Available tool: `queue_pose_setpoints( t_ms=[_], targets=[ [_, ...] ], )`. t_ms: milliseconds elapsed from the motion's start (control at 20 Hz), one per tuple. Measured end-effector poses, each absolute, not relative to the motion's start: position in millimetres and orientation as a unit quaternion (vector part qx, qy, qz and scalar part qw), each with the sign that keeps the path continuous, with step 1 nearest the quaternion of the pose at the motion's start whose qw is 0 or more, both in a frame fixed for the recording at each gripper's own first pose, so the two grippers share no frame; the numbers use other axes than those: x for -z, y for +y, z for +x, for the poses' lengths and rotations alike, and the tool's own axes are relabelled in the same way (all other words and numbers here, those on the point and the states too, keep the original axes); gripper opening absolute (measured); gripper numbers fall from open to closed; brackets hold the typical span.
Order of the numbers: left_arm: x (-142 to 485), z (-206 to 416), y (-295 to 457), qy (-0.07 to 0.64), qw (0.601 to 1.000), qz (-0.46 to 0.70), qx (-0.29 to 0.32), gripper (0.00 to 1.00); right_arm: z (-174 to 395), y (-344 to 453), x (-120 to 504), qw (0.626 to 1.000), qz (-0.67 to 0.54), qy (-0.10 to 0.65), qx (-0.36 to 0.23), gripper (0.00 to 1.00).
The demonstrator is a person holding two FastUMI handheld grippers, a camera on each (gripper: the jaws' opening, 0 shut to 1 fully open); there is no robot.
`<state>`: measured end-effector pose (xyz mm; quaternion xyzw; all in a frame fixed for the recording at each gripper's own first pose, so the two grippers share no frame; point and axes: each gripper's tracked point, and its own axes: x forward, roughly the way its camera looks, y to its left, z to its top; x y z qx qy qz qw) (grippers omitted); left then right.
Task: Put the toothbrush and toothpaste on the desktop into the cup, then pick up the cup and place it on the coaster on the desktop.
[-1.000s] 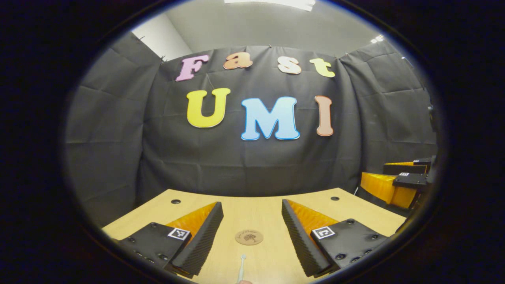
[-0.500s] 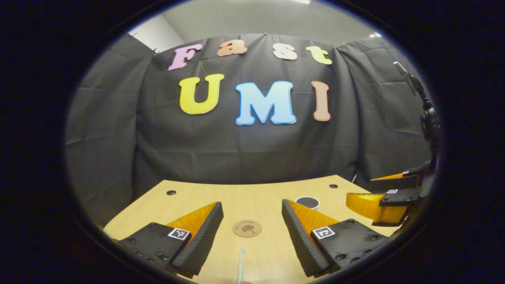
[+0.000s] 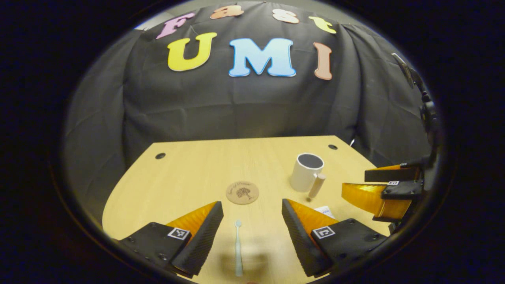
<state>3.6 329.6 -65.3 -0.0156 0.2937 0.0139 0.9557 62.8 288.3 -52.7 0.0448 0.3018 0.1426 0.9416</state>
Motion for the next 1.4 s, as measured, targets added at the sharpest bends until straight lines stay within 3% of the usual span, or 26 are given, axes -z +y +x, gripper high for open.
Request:
queue_pose_setpoints(
  t_ms=[150,400,650,1400],
  targets=[
    [84,5,332,0.333,0.943,-0.001,-0.01,0.99,65,292,71,0.928,0.066,0.337,-0.143,0.93],
    [119,2,338,0.395,0.919,0.004,-0.009,0.95,63,297,102,0.904,0.09,0.392,-0.145,0.95],
    [158,-11,340,0.483,0.876,0.006,-0.015,0.98,60,298,121,0.885,0.083,0.432,-0.152,0.95],
    [218,-54,344,0.638,0.77,-0.007,-0.01,0.98,53,310,165,0.846,0.063,0.502,-0.17,0.95]
  ],
)
